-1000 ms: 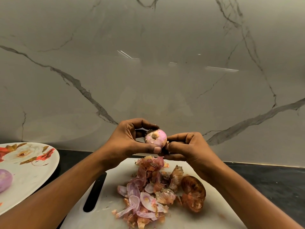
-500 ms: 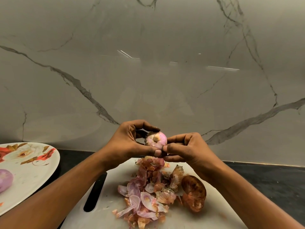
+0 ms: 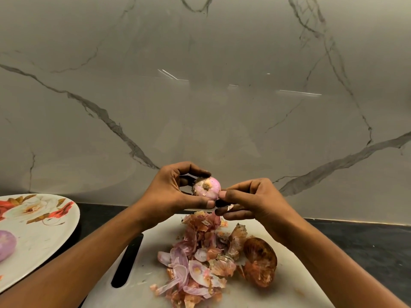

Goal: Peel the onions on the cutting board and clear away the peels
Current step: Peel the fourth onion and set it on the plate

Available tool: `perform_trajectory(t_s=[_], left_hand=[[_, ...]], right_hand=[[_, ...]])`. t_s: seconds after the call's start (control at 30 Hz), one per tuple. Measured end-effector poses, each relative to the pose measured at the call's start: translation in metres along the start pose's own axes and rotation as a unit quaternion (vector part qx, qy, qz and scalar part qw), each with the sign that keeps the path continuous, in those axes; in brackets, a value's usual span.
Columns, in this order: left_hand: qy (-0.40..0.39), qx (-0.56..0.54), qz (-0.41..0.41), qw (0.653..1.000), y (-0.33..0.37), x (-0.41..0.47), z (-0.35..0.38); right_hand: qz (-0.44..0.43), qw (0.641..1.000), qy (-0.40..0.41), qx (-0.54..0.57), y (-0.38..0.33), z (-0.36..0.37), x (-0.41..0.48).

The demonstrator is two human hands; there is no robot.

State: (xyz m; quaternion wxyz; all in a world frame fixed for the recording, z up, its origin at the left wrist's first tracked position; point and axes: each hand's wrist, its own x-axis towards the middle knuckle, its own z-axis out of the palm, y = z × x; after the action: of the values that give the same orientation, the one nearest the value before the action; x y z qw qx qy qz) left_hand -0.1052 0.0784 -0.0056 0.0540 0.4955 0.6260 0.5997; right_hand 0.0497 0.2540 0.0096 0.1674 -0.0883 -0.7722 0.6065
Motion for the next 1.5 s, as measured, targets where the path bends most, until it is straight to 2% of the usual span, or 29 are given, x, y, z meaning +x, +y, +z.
perform_trajectory(t_s=[0.2,0.5,0.63,0.73,0.83,0.93,1.1,1.2,1.33,1.5], left_hand=[[0.003,0.080,0.052,0.995,-0.0021,0.0003,0.0026],[0.014,0.088,0.068,0.994,0.0004,-0.0003,0.0028],[0.020,0.011,0.011,1.000,-0.0008,-0.0006,0.0038],[0.019,-0.091,-0.027,0.995,-0.0003,0.0014,0.0031],[-0.008,-0.207,-0.071,0.976,0.0003,0.0014,0.0007],[-0.038,-0.253,-0.087,0.963,-0.0024,0.0011,-0.0033],[-0.056,-0.213,-0.087,0.972,-0.0050,0.0007,-0.0011],[-0.068,-0.177,-0.080,0.978,-0.0060,-0.0011,0.0004],[-0.075,-0.140,-0.074,0.985,-0.0049,-0.0026,0.0015],[-0.073,-0.153,-0.065,0.983,-0.0031,-0.0023,0.0012]], right_hand=[[0.006,0.999,-0.004,-0.035,0.0014,0.0014,0.0003],[0.007,1.000,0.001,-0.024,0.0021,0.0008,0.0013],[-0.001,0.998,0.041,-0.040,0.0021,-0.0007,0.0019],[-0.002,0.997,0.075,-0.035,0.0015,-0.0050,0.0029],[-0.003,0.997,0.064,-0.050,-0.0001,-0.0054,0.0015],[0.009,0.999,0.041,-0.030,-0.0012,-0.0051,-0.0001],[0.036,0.997,0.004,0.069,-0.0047,-0.0038,-0.0012],[0.039,0.997,-0.011,0.059,-0.0047,-0.0016,-0.0023],[0.029,0.999,0.009,0.036,-0.0016,-0.0013,-0.0005],[0.009,0.998,0.041,0.040,0.0033,0.0025,0.0000]])
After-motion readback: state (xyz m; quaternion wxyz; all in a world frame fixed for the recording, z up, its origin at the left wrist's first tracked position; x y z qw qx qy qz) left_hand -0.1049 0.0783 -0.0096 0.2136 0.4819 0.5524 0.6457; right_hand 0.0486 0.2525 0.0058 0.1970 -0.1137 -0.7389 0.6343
